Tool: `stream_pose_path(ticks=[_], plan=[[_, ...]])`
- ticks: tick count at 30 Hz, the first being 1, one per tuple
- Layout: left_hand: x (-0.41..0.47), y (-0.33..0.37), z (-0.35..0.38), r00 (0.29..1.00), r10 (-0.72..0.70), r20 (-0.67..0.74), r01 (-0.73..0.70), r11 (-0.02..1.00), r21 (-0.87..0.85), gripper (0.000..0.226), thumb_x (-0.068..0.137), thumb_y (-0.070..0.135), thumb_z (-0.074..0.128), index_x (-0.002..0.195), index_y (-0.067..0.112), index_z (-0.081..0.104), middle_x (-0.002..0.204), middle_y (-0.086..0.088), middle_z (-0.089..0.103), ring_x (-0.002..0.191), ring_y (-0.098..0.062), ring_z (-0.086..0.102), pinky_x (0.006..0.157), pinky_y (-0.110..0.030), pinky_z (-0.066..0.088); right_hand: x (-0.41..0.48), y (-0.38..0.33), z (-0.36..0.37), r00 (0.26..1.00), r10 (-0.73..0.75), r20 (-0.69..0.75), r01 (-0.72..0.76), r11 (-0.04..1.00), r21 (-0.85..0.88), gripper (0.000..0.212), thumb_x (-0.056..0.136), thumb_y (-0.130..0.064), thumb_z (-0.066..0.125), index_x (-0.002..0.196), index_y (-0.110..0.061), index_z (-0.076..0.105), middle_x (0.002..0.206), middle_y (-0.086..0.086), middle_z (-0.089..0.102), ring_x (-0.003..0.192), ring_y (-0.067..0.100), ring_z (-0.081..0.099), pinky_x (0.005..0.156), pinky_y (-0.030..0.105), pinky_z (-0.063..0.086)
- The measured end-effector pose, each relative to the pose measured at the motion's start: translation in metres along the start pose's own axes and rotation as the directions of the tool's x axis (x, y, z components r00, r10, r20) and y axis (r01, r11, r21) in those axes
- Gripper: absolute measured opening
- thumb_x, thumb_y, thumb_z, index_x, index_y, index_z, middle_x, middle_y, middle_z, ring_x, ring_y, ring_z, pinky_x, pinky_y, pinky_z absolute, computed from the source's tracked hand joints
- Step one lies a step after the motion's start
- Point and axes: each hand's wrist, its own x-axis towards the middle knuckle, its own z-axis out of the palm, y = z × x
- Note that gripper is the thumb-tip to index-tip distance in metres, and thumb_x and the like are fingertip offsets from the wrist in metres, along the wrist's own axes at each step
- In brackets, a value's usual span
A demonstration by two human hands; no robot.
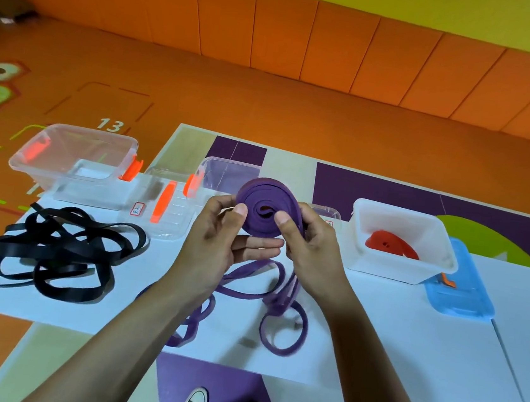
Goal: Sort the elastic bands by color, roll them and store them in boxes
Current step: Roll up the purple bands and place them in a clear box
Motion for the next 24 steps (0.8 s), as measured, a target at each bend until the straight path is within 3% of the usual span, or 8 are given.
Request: stream_pose_path(ticks=[2, 5, 7, 10, 15, 19, 24], plan=[[0.002, 0.005, -0.006, 1.0, -0.019, -0.002, 0.019, 0.985, 0.172, 0.019, 0.107, 0.018, 0.047, 0.121, 0.007, 0.052, 0.112, -0.013, 0.073, 0.08, -0.037, 0.076, 0.066, -0.041, 0.064, -0.001, 0.0, -0.009, 1.0, 0.008, 0.013, -0.007, 1.0, -0.029, 0.019, 0.103, -0.019, 0.058, 0.118, -0.014, 0.069, 0.08, -0.022, 0.068, 0.065, -0.005, 0.059, 0.063, 0.008, 0.043], [0.005, 0.018, -0.024, 1.0, 0.025, 0.017, -0.03, 0.863, 0.505, 0.019, 0.1, 0.021, 0.061, 0.119, 0.018, 0.062, 0.118, 0.0, 0.067, 0.065, -0.026, 0.071, 0.056, -0.042, 0.06, -0.002, -0.007, -0.024, 0.996, 0.013, 0.086, -0.004, 0.995, -0.102, 0.015, 0.099, -0.02, 0.066, 0.111, -0.016, 0.074, 0.084, -0.013, 0.072, 0.069, -0.002, 0.06, 0.067, 0.009, 0.043], [0.007, 0.031, -0.03, 0.991, 0.075, 0.11, -0.127, 0.775, 0.619, 0.029, 0.094, 0.031, 0.068, 0.122, 0.029, 0.063, 0.117, 0.009, 0.066, 0.059, -0.025, 0.066, 0.053, -0.039, 0.059, -0.002, -0.011, -0.03, 0.988, 0.008, 0.153, 0.017, 0.987, -0.16, 0.01, 0.094, -0.021, 0.072, 0.103, -0.018, 0.076, 0.08, -0.011, 0.071, 0.07, 0.0, 0.061, 0.069, 0.011, 0.043], [0.009, 0.045, -0.028, 0.955, 0.011, 0.295, -0.222, 0.686, 0.692, 0.029, 0.088, 0.042, 0.069, 0.115, 0.031, 0.067, 0.104, 0.006, 0.069, 0.055, -0.029, 0.066, 0.055, -0.041, 0.059, -0.002, -0.015, -0.03, 0.981, 0.021, 0.192, 0.015, 0.983, -0.185, 0.013, 0.089, -0.025, 0.079, 0.1, -0.02, 0.078, 0.079, -0.004, 0.073, 0.07, 0.009, 0.064, 0.067, 0.023, 0.049], [0.01, 0.047, -0.029, 0.936, 0.065, 0.346, -0.276, 0.745, 0.608, 0.023, 0.093, 0.033, 0.064, 0.108, 0.016, 0.066, 0.099, 0.0, 0.071, 0.052, -0.036, 0.067, 0.056, -0.047, 0.061, -0.003, -0.016, -0.028, 0.986, -0.003, 0.168, 0.005, 1.0, -0.007, 0.007, 0.087, -0.011, 0.077, 0.094, -0.013, 0.076, 0.066, -0.012, 0.067, 0.057, 0.002, 0.059, 0.06, 0.014, 0.045], [0.011, 0.036, -0.025, 0.958, 0.158, 0.24, -0.25, 0.869, 0.427, 0.021, 0.095, 0.028, 0.058, 0.107, 0.012, 0.061, 0.096, -0.004, 0.072, 0.054, -0.039, 0.069, 0.057, -0.047, 0.062, -0.003, -0.007, -0.025, 0.996, 0.024, 0.091, -0.032, 0.996, 0.088, 0.021, 0.086, -0.025, 0.074, 0.101, -0.011, 0.076, 0.06, -0.006, 0.061, 0.053, 0.013, 0.055, 0.057, 0.022, 0.049], [0.011, 0.019, -0.015, 0.977, 0.104, 0.186, -0.132, 0.981, 0.142, 0.021, 0.101, 0.027, 0.057, 0.108, 0.008, 0.052, 0.095, -0.019, 0.074, 0.06, -0.039, 0.072, 0.06, -0.043, 0.062, -0.001, 0.002, -0.012, 0.996, 0.084, -0.004, -0.08, 0.957, 0.28, 0.013, 0.09, -0.025, 0.072, 0.099, -0.02, 0.078, 0.064, 0.006, 0.061, 0.053, 0.018, 0.057, 0.058, 0.026, 0.051]])
